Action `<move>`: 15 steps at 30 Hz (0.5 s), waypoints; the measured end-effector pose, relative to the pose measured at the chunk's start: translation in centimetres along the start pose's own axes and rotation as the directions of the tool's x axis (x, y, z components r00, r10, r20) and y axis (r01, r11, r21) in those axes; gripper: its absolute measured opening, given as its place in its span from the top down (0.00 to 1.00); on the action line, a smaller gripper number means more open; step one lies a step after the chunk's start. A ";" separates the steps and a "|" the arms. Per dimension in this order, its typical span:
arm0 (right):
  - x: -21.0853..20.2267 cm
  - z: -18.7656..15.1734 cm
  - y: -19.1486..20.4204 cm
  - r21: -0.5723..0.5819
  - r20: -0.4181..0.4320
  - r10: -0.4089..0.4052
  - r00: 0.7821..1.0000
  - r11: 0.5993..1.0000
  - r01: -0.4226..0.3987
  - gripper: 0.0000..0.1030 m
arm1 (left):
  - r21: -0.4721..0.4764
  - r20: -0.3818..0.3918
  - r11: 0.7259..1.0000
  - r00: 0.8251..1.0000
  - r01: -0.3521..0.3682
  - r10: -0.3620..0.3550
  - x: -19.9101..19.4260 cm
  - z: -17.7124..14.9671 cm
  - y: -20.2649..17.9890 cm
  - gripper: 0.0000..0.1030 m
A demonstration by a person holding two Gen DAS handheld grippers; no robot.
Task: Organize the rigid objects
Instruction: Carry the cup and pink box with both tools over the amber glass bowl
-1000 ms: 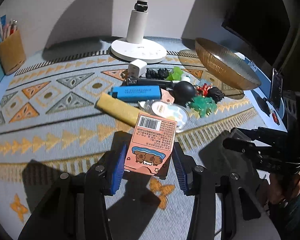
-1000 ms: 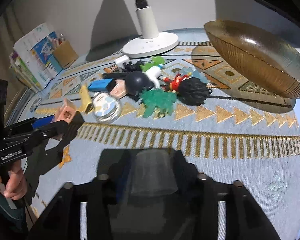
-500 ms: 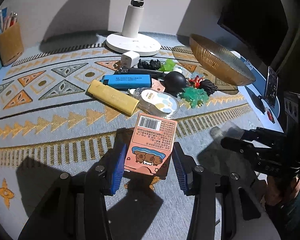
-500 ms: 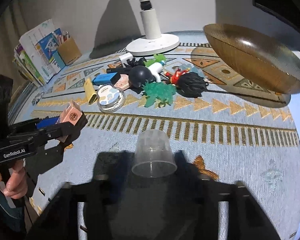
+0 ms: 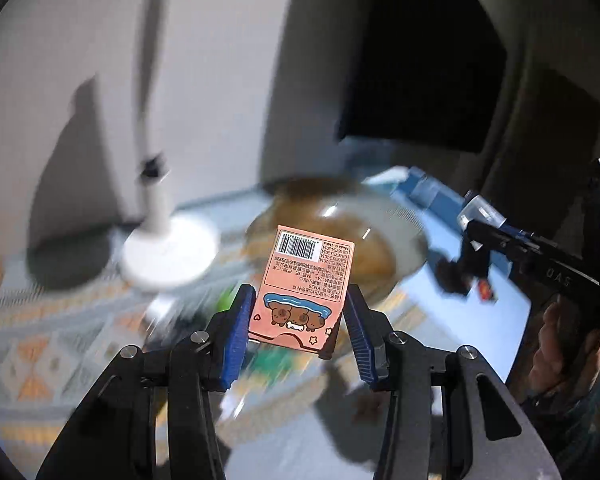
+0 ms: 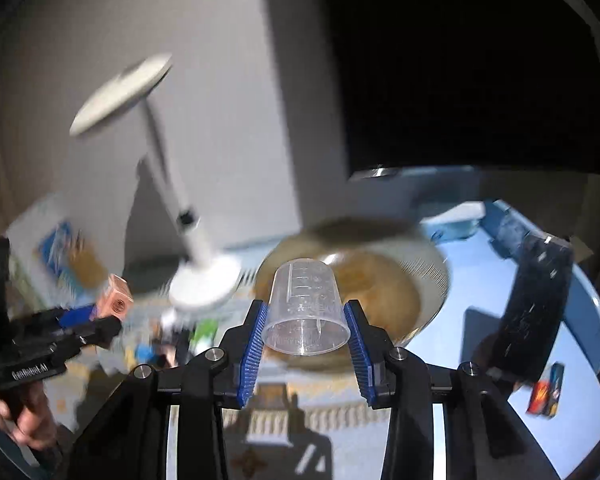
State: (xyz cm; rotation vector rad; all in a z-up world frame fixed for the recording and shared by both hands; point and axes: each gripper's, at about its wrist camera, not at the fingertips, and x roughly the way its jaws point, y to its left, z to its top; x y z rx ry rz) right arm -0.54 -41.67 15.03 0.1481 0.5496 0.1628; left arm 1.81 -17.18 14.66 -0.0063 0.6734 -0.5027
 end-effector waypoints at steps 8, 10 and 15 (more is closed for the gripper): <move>7.0 0.4 -4.6 0.114 -0.135 -0.055 0.989 0.991 0.071 0.62 | -0.022 -0.133 0.998 0.990 0.055 -0.057 11.9 2.2 -2.9 0.59; 8.4 -0.4 -5.5 0.129 -0.177 -0.059 0.982 0.988 0.083 0.62 | -0.020 -0.165 0.999 0.985 0.050 -0.052 13.8 1.6 -3.3 0.59; 10.5 -1.5 -6.8 0.141 -0.240 -0.054 0.969 0.986 0.090 0.62 | 0.003 -0.211 0.999 0.977 0.045 -0.043 16.4 0.8 -4.5 0.59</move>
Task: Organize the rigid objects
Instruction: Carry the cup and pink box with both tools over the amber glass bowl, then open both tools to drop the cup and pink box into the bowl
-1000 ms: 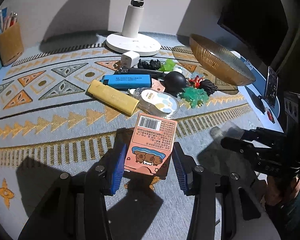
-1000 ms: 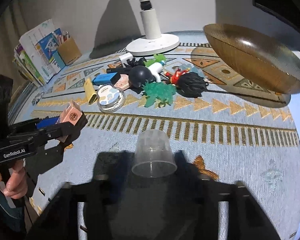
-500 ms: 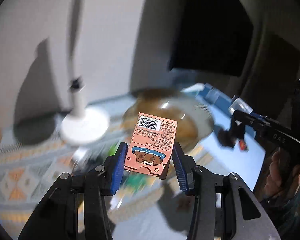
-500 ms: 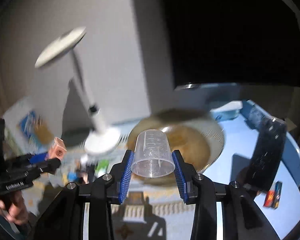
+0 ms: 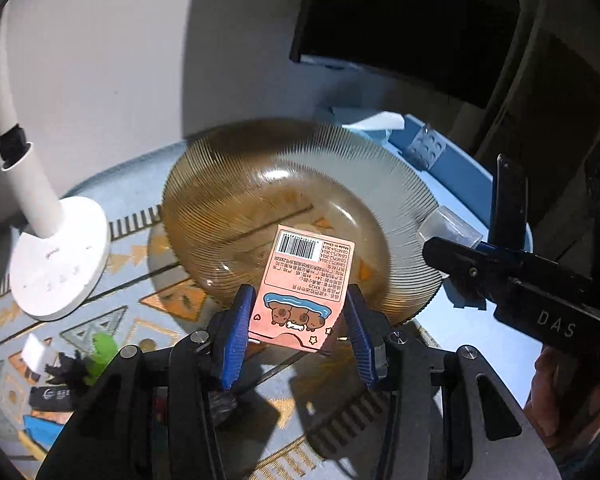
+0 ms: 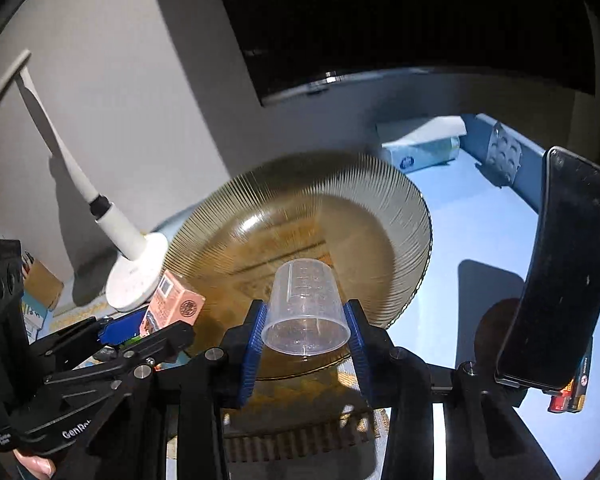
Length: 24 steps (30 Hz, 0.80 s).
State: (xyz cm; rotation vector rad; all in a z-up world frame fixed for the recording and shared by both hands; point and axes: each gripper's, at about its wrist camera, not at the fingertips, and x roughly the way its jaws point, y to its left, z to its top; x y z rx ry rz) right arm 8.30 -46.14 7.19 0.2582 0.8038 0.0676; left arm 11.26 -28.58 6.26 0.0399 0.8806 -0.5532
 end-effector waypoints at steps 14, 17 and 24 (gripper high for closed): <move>-2.3 -0.1 -0.2 0.029 0.018 -0.021 1.000 0.999 0.020 0.46 | -0.059 0.086 0.998 0.996 0.006 -0.001 -5.3 0.3 2.7 0.32; -4.8 -0.5 0.1 0.035 0.066 -0.011 0.998 0.999 0.008 0.46 | -0.080 0.157 0.997 0.987 -0.005 0.018 -10.3 -1.2 4.5 0.32; -9.2 -1.9 4.8 -0.065 0.116 0.060 0.991 0.996 -0.053 0.42 | -0.131 0.309 0.984 0.939 -0.118 0.153 -22.1 -5.6 6.9 0.32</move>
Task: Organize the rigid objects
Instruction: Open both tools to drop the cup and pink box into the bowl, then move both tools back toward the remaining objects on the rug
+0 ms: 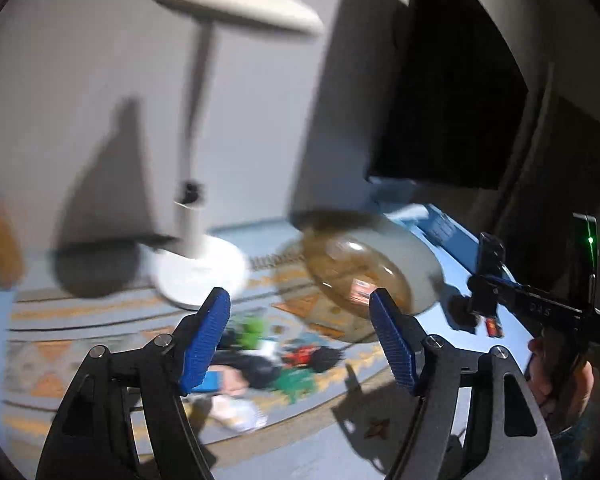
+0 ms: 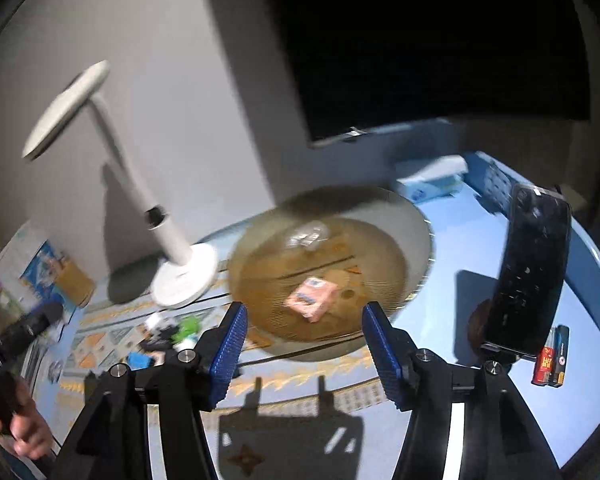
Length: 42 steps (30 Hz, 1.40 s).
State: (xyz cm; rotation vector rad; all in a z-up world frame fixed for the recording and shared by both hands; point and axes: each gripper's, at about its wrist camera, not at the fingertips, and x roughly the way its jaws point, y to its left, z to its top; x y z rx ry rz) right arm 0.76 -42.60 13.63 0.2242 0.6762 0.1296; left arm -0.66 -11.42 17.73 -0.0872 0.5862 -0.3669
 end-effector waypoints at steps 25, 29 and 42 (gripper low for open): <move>8.0 -11.9 12.0 -0.179 -0.217 0.285 0.934 0.929 -0.325 0.40 | -0.263 -0.154 0.956 0.984 -0.127 0.089 0.3 -14.1 12.3 0.32; 10.1 -13.5 12.2 -0.169 -0.265 0.287 0.921 0.926 -0.337 0.40 | -0.294 -0.215 0.946 0.974 -0.134 0.072 2.8 -15.7 12.8 0.32; 10.7 -12.5 15.5 -0.330 -0.393 0.206 0.896 0.878 -0.347 0.40 | -0.363 -0.349 0.894 0.928 -0.263 0.131 9.4 -13.0 13.1 0.32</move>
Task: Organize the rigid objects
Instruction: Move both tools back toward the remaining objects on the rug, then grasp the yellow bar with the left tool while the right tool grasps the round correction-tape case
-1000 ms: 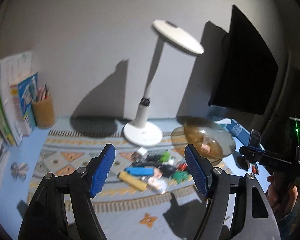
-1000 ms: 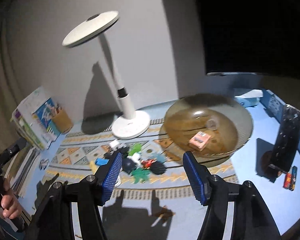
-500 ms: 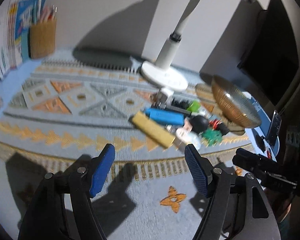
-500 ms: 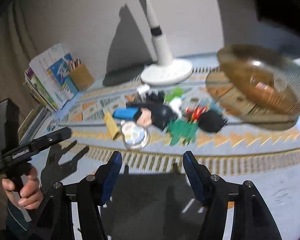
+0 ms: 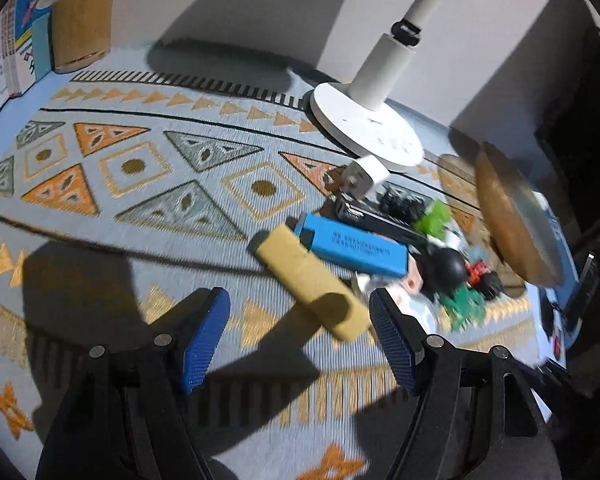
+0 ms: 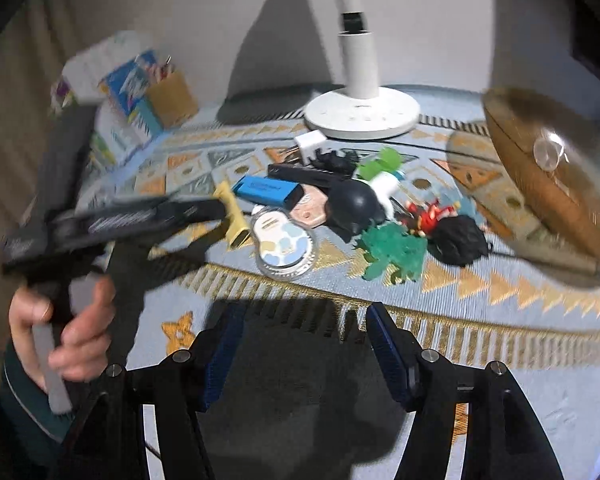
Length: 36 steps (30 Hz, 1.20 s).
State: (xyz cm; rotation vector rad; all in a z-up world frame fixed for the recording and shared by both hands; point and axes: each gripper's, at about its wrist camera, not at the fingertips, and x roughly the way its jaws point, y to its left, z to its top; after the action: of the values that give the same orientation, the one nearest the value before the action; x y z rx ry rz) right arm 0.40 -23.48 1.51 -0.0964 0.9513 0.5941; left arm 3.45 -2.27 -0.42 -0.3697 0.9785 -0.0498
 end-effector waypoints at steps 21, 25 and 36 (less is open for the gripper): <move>6.5 3.6 0.9 -0.087 -0.071 0.010 0.997 0.996 -0.016 0.40 | 0.222 -0.020 0.975 1.000 -0.016 0.021 -3.0 -0.9 2.5 0.62; 7.1 3.9 2.1 -0.120 -0.040 -0.036 0.999 0.992 0.031 0.40 | 0.253 -0.048 0.967 0.998 0.039 -0.028 -1.9 -0.7 1.1 0.61; 5.3 1.3 3.1 -0.128 0.001 -0.082 0.997 0.988 0.081 0.53 | 0.269 -0.022 0.963 1.000 -0.007 0.014 -1.0 -1.8 0.0 0.80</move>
State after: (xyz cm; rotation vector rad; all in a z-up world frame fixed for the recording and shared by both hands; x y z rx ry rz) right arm 2.02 -18.14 -1.34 -0.2501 0.9088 0.5794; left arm 1.43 -2.54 -0.57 -0.1138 0.9827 -0.1761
